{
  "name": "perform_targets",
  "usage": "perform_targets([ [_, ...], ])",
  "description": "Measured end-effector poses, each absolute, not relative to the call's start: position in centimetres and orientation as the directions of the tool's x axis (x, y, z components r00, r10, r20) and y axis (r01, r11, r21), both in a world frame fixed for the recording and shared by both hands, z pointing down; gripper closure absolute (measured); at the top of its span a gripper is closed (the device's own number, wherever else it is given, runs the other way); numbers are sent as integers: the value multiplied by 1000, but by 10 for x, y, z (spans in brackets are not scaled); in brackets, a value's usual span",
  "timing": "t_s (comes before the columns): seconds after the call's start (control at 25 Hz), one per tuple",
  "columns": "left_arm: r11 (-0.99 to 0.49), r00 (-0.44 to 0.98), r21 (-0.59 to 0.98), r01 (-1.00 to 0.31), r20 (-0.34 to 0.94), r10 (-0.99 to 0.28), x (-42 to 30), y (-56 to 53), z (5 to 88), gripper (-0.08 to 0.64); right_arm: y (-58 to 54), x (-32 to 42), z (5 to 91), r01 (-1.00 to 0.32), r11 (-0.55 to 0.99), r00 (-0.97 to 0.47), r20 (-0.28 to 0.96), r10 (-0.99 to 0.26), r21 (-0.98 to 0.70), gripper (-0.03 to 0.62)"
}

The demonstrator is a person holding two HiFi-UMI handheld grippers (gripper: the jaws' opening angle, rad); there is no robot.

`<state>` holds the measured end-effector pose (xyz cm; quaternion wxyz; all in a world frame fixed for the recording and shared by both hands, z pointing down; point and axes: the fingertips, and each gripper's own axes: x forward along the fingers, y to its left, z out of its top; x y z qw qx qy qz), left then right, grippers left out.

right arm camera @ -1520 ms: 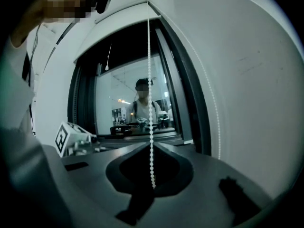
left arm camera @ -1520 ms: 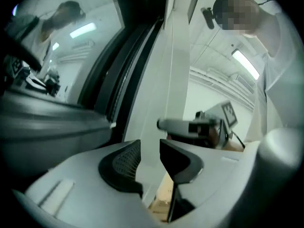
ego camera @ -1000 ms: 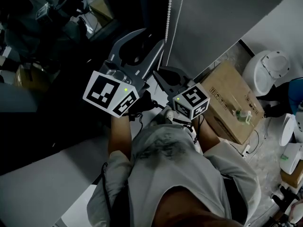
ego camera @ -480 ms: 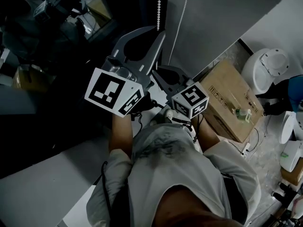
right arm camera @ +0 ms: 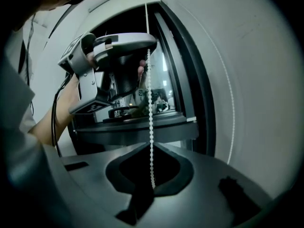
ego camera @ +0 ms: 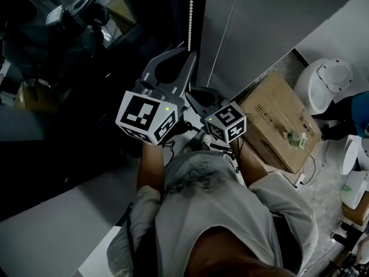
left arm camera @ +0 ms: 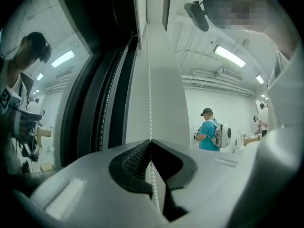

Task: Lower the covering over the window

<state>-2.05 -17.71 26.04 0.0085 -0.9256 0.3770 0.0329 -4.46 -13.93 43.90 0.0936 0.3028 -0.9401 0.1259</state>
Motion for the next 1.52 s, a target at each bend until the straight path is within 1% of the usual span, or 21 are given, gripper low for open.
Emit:
perform_targets([
  [0.36, -697, 700, 73, -714, 19, -714, -27, -182, 311, 546, -131, -47, 482, -586, 784, -800, 303, -518, -208, 568],
  [0.64, -682, 690, 104, -724, 100, -717, -25, -183, 352, 546, -117, -43, 515, -585, 781, -788, 383, -482, -220, 568],
  [0.76, -680, 690, 119, -723, 106, -716, -27, -182, 359, 546, -113, -34, 510, -585, 782, -791, 369, -488, -217, 566],
  [0.84, -682, 692, 122, -721, 104, -714, -28, -180, 359, 546, -113, -26, 491, -580, 790, -799, 331, -502, -202, 564],
  [0.88, -683, 694, 123, -720, 102, -713, -28, -179, 358, 546, -113, -22, 476, -573, 797, -807, 301, -508, -191, 541],
  [0.92, -685, 695, 123, -718, 101, -711, -28, -177, 358, 546, -113, -18, 459, -562, 807, -819, 261, -512, -182, 497],
  [1.04, -690, 702, 127, -712, 94, -706, -26, -173, 357, 546, -113, -7, 391, -521, 836, -853, 90, -513, -174, 474],
  [1.16, -701, 711, 122, -703, 93, -697, -22, -168, 356, 546, -120, 0, 323, -530, 840, -842, -40, -537, -119, 474],
  [1.28, -712, 721, 118, -692, 91, -686, -18, -163, 357, 546, -134, 1, 270, -548, 833, -822, -137, -553, -73, 474],
  [1.32, -715, 725, 119, -689, 89, -683, -16, -161, 356, 546, -139, -1, 255, -548, 833, -818, -165, -551, -69, 483],
  [1.4, -722, 731, 117, -682, 89, -676, -12, -157, 356, 546, -148, -4, 232, -543, 837, -813, -208, -544, -66, 509],
  [1.52, -729, 737, 109, -676, 93, -670, -8, -153, 356, 546, -157, -10, 215, -537, 842, -815, -227, -533, -50, 517],
])
